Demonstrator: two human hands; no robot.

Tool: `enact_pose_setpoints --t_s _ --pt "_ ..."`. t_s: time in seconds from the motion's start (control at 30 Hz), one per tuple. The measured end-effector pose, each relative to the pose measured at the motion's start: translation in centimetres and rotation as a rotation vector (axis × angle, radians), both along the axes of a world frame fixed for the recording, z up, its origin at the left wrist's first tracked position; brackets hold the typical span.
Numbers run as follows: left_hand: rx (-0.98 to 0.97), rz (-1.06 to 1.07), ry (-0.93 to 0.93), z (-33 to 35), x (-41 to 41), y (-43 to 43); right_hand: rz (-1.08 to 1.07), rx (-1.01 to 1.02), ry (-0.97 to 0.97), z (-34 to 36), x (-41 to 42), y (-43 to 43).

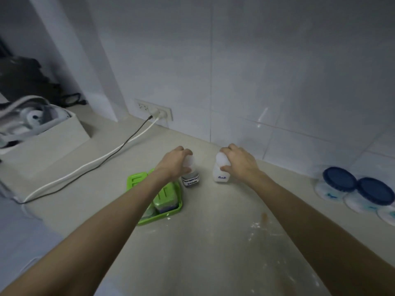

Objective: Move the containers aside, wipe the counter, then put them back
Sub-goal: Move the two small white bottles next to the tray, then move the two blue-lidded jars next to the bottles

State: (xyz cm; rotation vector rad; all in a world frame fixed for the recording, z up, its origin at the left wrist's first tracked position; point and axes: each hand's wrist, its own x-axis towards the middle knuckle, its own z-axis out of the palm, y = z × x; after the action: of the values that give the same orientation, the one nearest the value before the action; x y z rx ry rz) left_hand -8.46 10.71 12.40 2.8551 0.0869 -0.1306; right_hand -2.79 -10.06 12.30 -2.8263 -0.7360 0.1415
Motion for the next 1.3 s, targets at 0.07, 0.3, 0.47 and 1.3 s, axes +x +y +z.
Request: enact_pose_setpoints --t_s 0.07,0.3,0.47,1.3 --pt "0.000 0.009 -0.004 -0.4 0.1 1.5 0.008 0.001 -0.003 -0.2 0.3 2.3" --pt "-0.051 0.014 -0.019 -2.3 1.5 4.3 0.011 -0.005 0.015 -2.3 1.6 7.2" --pt "-0.082 -0.020 -0.011 -3.7 2.1 5.0 0.048 0.069 0.119 -4.2 2.5 8.2" --pt "-0.064 -0.228 -0.276 -3.4 4.3 -15.0 -0.357 0.066 0.130 -3.1 -0.6 -21.5"
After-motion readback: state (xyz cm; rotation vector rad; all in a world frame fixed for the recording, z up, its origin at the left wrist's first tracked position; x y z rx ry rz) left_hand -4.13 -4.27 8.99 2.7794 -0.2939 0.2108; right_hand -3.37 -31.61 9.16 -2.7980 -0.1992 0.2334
